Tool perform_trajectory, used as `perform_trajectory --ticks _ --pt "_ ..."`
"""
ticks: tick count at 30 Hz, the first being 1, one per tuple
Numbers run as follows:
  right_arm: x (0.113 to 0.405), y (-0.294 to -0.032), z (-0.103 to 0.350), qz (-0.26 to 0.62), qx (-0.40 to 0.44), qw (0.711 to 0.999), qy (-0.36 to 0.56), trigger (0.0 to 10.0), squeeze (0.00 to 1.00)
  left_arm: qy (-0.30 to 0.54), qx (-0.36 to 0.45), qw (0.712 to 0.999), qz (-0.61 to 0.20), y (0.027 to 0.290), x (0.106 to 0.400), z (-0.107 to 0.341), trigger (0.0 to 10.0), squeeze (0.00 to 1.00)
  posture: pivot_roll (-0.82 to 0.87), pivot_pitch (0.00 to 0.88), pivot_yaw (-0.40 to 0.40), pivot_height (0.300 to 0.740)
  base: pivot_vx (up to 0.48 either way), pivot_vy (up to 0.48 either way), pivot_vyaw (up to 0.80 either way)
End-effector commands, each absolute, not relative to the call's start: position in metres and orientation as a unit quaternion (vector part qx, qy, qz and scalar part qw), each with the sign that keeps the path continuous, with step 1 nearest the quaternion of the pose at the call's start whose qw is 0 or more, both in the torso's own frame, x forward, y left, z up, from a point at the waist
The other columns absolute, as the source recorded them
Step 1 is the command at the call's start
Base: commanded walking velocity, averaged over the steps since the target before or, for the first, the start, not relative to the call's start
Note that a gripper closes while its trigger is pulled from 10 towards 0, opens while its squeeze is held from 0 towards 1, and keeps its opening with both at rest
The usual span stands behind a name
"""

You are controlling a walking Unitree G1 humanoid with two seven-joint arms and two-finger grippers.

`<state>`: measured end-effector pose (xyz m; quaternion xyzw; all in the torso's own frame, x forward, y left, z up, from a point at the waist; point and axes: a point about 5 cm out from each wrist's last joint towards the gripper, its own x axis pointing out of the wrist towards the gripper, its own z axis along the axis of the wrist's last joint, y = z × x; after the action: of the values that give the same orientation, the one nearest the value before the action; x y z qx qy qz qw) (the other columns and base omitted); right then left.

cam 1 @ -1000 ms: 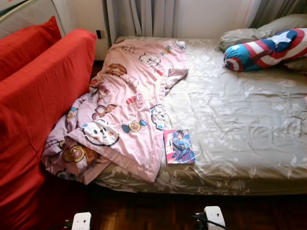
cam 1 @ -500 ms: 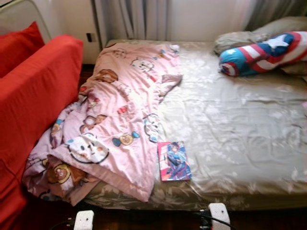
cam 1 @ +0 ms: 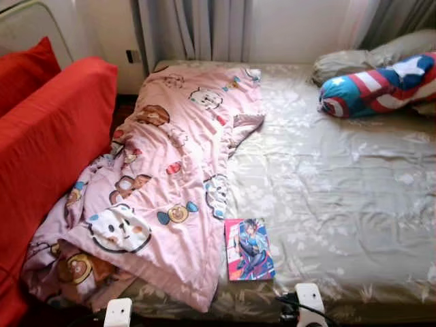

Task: Clean up the room

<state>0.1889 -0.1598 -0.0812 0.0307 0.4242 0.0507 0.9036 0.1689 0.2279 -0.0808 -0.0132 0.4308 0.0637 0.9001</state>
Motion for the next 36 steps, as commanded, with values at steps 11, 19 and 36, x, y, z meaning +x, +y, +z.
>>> perform_trajectory --ticks 11,19,36 --pt "0.21 -0.168 -0.068 -0.006 0.087 0.925 0.371 10.0 0.0 0.395 -0.028 0.916 0.056 0.226 0.168 -0.078 10.0 0.0 0.06 0.104 -0.028 0.74 0.0 0.0 0.0" --pt "0.219 -0.177 -0.061 -0.02 0.101 0.933 0.345 10.0 1.0 0.395 -0.025 0.917 0.046 0.225 0.172 -0.077 10.0 0.0 0.05 0.081 -0.024 0.74 0.0 0.0 0.0" --pt "0.228 -0.174 -0.053 0.023 0.075 0.945 0.317 10.0 0.0 0.397 -0.009 0.917 0.045 0.222 0.17 -0.079 10.0 0.0 0.04 0.061 -0.044 0.74 0.0 0.0 0.0"
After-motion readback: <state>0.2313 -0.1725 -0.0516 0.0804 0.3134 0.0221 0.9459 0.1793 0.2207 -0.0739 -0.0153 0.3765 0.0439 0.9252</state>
